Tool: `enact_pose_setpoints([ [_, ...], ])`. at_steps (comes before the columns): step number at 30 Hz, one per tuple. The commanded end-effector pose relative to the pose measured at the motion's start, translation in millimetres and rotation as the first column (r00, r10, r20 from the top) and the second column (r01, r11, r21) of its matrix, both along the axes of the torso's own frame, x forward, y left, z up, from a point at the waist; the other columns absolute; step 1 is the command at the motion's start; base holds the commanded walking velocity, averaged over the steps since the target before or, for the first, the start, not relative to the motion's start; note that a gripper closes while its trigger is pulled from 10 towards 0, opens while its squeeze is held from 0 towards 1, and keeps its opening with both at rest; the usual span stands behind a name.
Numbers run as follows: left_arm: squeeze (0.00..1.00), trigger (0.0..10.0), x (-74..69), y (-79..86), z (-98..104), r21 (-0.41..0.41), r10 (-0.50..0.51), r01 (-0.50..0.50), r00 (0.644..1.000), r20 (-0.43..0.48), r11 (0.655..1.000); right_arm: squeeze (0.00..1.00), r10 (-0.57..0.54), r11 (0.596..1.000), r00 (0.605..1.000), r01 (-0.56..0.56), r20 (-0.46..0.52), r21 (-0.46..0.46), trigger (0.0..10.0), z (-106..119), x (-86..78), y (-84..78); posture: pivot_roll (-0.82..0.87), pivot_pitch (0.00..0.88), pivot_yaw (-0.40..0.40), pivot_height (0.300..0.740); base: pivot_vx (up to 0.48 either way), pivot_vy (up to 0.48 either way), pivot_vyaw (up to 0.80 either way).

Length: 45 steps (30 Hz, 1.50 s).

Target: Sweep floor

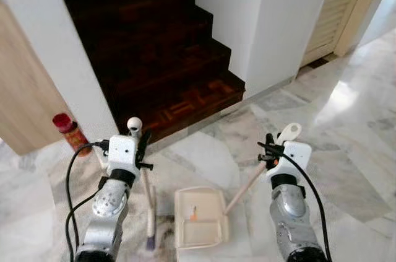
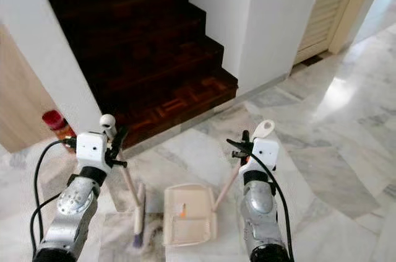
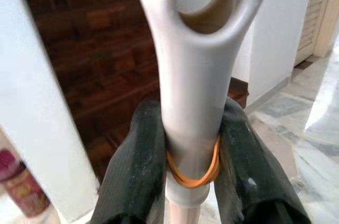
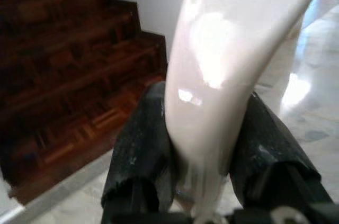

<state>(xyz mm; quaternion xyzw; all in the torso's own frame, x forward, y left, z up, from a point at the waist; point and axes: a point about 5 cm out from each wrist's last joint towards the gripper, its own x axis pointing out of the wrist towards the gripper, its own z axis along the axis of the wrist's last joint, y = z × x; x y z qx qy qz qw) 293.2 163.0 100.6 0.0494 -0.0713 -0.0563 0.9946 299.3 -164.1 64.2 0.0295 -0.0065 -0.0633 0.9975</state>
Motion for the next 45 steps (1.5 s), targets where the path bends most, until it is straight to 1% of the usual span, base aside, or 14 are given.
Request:
enact_pose_setpoints([
  [1,0.00,10.0,2.8,3.0,13.3,0.013,0.004,-0.005,0.998,0.057,1.000,0.00,0.010,1.000,0.999,-0.010,0.051,0.003,10.0,11.3,5.0,3.8,0.13,0.017,0.006,0.740,0.000,0.300,0.67],
  [11,0.00,10.0,3.2,3.3,13.5,0.015,0.008,-0.009,0.998,0.057,1.000,0.00,0.018,1.000,0.999,-0.018,0.052,0.005,10.0,11.6,5.6,4.2,0.13,0.023,0.005,0.740,0.000,0.300,0.72],
  [17,0.00,10.0,3.0,3.5,12.9,0.017,0.008,-0.009,0.998,0.056,1.000,0.00,0.024,1.000,0.999,-0.024,0.048,0.006,10.0,11.1,5.7,5.6,0.13,0.026,0.005,0.740,0.000,0.299,0.22],
  [20,0.00,10.0,2.9,3.7,12.9,0.017,0.008,-0.009,0.998,0.056,1.000,0.00,0.027,1.000,0.999,-0.027,0.047,0.005,10.0,10.9,5.7,6.2,0.13,0.027,0.006,0.740,0.000,0.300,0.61],
  [31,0.00,10.0,2.7,4.2,13.2,0.021,0.007,-0.008,0.998,0.055,1.000,0.00,0.040,0.999,0.998,-0.041,0.048,0.008,10.0,10.6,5.4,8.6,0.13,0.031,0.008,0.740,0.000,0.300,0.72],
  [45,0.00,10.0,3.1,2.9,13.6,0.031,0.000,-0.002,0.998,0.055,1.000,0.00,0.045,0.998,0.998,-0.046,0.040,0.031,10.0,9.3,6.0,9.4,0.14,0.033,0.009,0.740,0.000,0.299,0.00],
])
